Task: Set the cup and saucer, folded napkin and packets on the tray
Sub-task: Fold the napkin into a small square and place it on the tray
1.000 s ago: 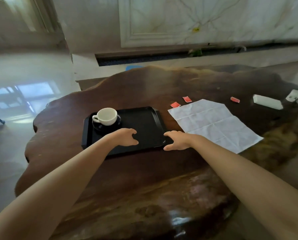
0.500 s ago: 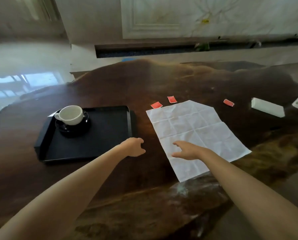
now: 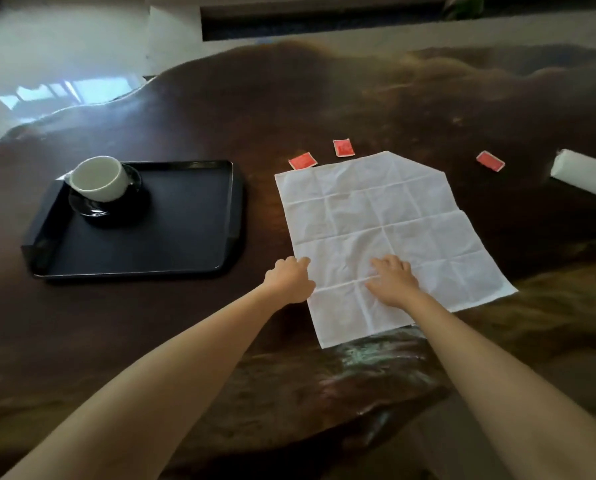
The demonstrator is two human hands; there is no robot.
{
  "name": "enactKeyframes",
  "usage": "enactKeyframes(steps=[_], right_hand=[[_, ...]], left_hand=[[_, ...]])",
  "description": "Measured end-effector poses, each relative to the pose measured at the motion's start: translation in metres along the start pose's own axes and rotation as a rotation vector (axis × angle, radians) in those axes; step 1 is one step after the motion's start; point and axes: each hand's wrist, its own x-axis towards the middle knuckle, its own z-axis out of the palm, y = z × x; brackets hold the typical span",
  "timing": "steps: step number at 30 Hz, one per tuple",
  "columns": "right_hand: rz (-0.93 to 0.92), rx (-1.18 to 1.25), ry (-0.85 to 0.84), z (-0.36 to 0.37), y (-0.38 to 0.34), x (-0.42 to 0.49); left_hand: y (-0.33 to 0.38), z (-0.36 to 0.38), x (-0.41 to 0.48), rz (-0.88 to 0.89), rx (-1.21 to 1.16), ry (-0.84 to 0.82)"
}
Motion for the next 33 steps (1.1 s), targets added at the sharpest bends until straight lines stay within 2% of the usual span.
enactKeyframes(steps=[4,9,15,21,27,33], right_hand=[[-0.045,-0.097,0.108,0.026,-0.014,-0.008],[-0.143,-0.125,0.116,0.042,-0.031,-0.026],[-0.281,-0.086,0.125,0.036,-0.014,-0.026],[-0.168,-0.046,0.316,-0.01,0.032,0.043],[-0.25,-0.166,0.237,-0.046,0.061,0.133],[-0.07,-0.017,0.512,-0.091,0.097,0.193]], left_hand=[[0.005,0.005,0.019,0.0,0.007,0.094],[0.01,0.015,0.049,0.032,-0.019,0.207],[0.002,0.026,0.082,0.097,-0.022,0.241],[0.013,0.026,0.109,0.096,0.06,0.337],[0.01,0.027,0.138,0.006,0.117,0.392],[0.009,0.035,0.142,-0.04,0.18,0.501]])
